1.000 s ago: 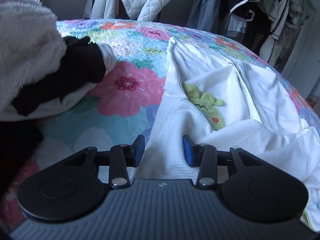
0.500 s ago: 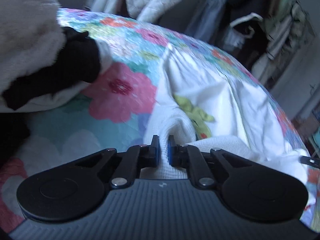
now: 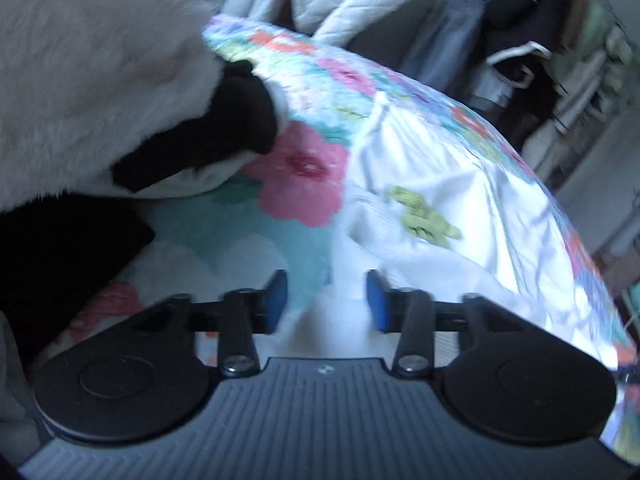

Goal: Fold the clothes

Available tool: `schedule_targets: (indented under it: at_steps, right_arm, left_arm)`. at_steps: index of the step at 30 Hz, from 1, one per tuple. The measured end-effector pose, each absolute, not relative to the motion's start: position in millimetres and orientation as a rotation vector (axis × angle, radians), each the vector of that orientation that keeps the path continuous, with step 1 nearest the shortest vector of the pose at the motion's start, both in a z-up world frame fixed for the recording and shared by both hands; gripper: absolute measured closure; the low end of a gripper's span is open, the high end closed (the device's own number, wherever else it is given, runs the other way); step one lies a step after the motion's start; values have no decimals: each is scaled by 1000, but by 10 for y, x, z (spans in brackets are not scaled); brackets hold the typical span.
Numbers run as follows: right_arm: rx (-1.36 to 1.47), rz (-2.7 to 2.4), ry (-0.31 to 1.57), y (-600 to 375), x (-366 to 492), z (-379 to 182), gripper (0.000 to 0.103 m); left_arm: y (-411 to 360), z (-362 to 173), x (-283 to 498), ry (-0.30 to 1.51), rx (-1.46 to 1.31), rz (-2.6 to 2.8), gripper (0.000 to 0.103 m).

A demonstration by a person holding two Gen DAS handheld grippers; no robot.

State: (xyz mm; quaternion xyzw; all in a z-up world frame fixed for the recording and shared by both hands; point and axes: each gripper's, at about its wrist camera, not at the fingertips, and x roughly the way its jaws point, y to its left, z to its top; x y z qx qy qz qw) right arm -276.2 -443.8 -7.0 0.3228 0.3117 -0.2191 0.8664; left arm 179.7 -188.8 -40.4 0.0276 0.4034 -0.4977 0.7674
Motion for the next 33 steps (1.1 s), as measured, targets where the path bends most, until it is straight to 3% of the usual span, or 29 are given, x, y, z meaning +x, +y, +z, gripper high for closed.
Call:
schedule_targets:
  at_steps: [4,6,7,8,9,10,15,18,21,22,23,24,26,30,32,33]
  right_arm:
    - [772,-508,600,-4564,-2829,-259,55]
    - [850,-518,578,-4710,-2792,-363,55]
    - [875,-501,576,-4750,-2755,-393,61]
    - [881,-479,575,-4767,-2711,-406,82]
    - [847,-469,572,-4744,-2668,-357,94]
    - [788,-465,567,-4696,-2627,-269,95]
    - [588,-447,409,-4530,-2726,362,98]
    - [425,-519,464,-4471,-2727,486,98]
    - [382,-639,654,-4631,-2604,117,91]
    - [412,-667,670,-4630,-2633,49,83]
    - [438,-685,664,-4594,-2690,23,83]
    - [445,-686,645,-4519,-2759,40,83]
    - [415,-631,640,-4302,-2874,147,66]
    - [415,-382,661,-3898,-2942,310,59]
    - [483,-213,685,-3723,-2881,275,44]
    - [491,-155,704,-3624,-2817,225,42]
  left_arm:
    - [-1863,-463,1637,949,151,-1121,44]
    - [-1891,-468,1554,927,223,-1118,32]
    - [-1930,-482,1525,911,251,-1120,30]
    - [-1969,-513,1513,901,256,-1111,30]
    - [-1981,-567,1509,905,248,-1088,30]
    - [-1986,-625,1506,911,238,-1062,31]
    - [-1823,-676,1597,918,132,-948,68]
    - [-1701,-604,1663,899,70,-850,72]
    - [-1698,-673,1676,937,152,-801,72]
    - [-1669,-695,1673,983,136,-803,72]
    - [-1636,-712,1667,1030,115,-805,72]
    - [-1604,-684,1627,1050,97,-832,69]
    - [-1547,-595,1519,1075,61,-892,59]
    - [-1469,-431,1173,1108,-30,-1043,44]
    - [-1493,-436,954,1142,-17,-1113,38]
    - [-1521,-447,836,1155,12,-1138,38]
